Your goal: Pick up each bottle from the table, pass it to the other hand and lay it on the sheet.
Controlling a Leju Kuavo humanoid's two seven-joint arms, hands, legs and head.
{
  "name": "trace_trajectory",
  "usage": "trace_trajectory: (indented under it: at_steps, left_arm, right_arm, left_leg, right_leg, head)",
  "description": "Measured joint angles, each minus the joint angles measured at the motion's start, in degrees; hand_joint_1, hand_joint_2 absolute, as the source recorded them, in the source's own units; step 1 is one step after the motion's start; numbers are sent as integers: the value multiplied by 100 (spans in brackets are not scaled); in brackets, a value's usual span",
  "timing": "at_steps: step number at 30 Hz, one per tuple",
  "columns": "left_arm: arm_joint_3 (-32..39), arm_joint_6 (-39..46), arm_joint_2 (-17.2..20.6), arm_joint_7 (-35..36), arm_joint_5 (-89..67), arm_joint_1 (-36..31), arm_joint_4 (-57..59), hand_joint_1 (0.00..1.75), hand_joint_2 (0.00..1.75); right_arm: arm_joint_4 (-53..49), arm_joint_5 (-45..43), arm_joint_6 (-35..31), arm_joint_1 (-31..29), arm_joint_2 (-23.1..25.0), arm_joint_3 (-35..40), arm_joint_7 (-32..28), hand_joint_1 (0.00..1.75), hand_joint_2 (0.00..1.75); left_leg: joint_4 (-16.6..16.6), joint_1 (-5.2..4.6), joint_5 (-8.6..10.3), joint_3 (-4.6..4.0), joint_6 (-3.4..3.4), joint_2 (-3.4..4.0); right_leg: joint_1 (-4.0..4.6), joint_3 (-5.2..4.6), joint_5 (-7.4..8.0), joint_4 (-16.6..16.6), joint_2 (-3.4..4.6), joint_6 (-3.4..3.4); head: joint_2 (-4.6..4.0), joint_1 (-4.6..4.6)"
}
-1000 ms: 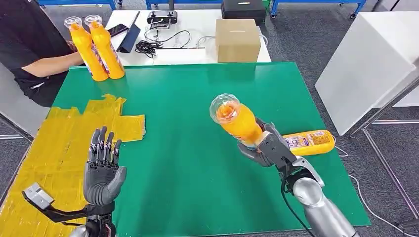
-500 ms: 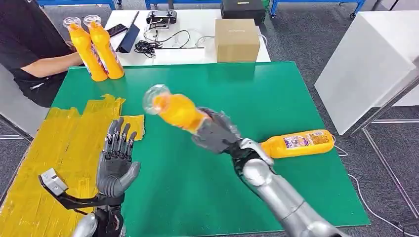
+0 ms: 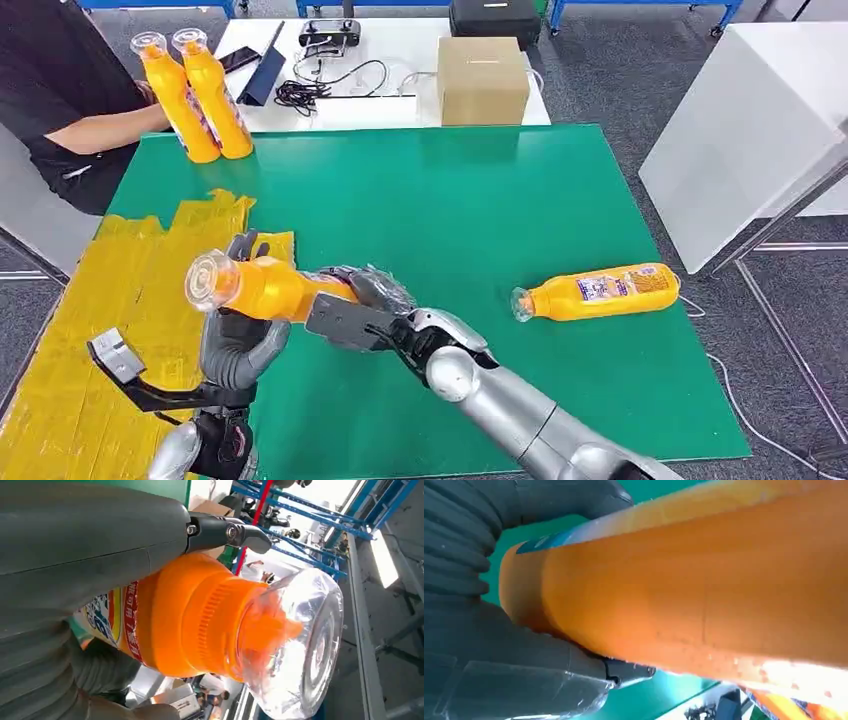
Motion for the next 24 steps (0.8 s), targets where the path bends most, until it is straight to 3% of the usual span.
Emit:
trace_trajectory:
  at_steps: [24]
  left_arm:
    - [212, 66, 11, -70, 39, 163, 15, 0, 175]
  right_arm:
    - [-37, 127, 114, 5, -61, 809, 142, 175, 175]
  left_leg:
    - [0, 3, 0, -2, 0, 1]
  right_leg:
    - [1, -5, 0, 0, 0, 0]
  head:
    - [0, 0]
